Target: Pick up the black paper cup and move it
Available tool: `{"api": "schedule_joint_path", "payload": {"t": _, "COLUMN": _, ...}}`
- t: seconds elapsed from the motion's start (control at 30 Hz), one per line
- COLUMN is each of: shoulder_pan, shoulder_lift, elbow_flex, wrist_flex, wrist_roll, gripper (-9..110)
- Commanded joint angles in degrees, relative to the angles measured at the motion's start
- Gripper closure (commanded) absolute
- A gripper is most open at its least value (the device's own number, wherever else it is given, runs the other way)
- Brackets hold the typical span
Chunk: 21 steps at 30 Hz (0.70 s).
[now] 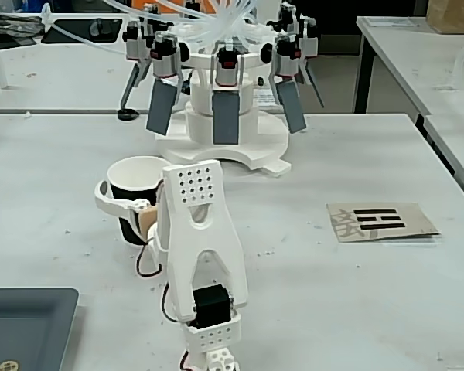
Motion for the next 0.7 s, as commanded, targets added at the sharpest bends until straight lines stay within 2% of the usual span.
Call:
{"api": "schedule_joint_path", "payload": {"t": 0.0, "shoulder_pan": -0.5, "shoulder_lift": 0.7, "elbow_flex": -2.5, "wrist_flex": 0.2, "wrist_roll": 0.3, "gripper": 78}}
{"api": "schedule_joint_path", "payload": {"t": 0.67, "shoulder_pan": -0.5, "shoulder_lift": 1.2, "elbow_flex": -2.3, "wrist_flex": -0.6, "wrist_roll": 0.3, "gripper": 97}}
